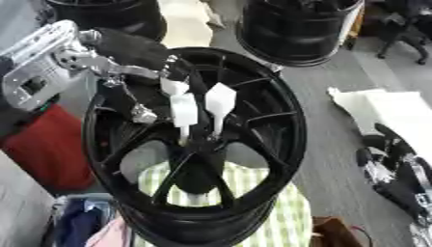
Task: Pull the pin out of the wheel hub.
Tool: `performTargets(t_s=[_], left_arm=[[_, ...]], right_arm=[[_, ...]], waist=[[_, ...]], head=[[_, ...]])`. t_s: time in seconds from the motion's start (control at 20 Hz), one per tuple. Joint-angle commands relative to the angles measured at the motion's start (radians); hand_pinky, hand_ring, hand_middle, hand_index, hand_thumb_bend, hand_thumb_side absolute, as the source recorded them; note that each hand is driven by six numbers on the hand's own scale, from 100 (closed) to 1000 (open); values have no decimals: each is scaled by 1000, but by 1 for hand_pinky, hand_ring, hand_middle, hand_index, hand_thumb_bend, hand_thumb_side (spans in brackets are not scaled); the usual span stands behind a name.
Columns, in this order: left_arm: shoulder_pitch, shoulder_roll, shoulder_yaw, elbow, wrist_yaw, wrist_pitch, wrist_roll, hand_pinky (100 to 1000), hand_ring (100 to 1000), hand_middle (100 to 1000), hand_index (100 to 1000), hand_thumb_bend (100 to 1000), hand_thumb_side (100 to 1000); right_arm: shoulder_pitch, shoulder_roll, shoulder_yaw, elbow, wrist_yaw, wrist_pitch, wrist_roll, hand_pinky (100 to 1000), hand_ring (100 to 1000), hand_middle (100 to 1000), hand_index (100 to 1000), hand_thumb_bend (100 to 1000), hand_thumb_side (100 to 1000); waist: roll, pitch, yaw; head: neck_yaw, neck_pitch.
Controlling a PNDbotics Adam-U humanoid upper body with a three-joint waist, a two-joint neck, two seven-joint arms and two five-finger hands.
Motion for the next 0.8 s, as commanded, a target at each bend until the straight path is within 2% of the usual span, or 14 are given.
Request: performTargets(t_s=[0.05,0.35,0.6,0.8], left_arm=[[-25,-3,1,28,-28,-292,-262,884,876,866,965,168,157],[-20,-19,-9,71,-36,-318,-262,874,857,820,928,100,121],[-20,-25,-21,89,-27,-323,-262,862,831,772,886,100,108],[-15,-27,-35,103,-26,-328,-262,857,821,769,886,100,109]], right_arm=[[-5,-14,-5,-9,-3,-5,2,708,848,754,956,262,423],[-3,-14,-7,-9,-4,-6,3,708,848,754,956,263,422],[-3,-12,-7,-8,-4,-7,4,708,848,754,956,263,423],[-2,-12,-8,-7,-5,-8,4,707,848,754,956,263,423]], waist=[[2,-13,-4],[2,-13,-9],[3,-13,-10],[3,-12,-12]], head=[[2,-2],[2,-2],[4,-2],[5,-2]])
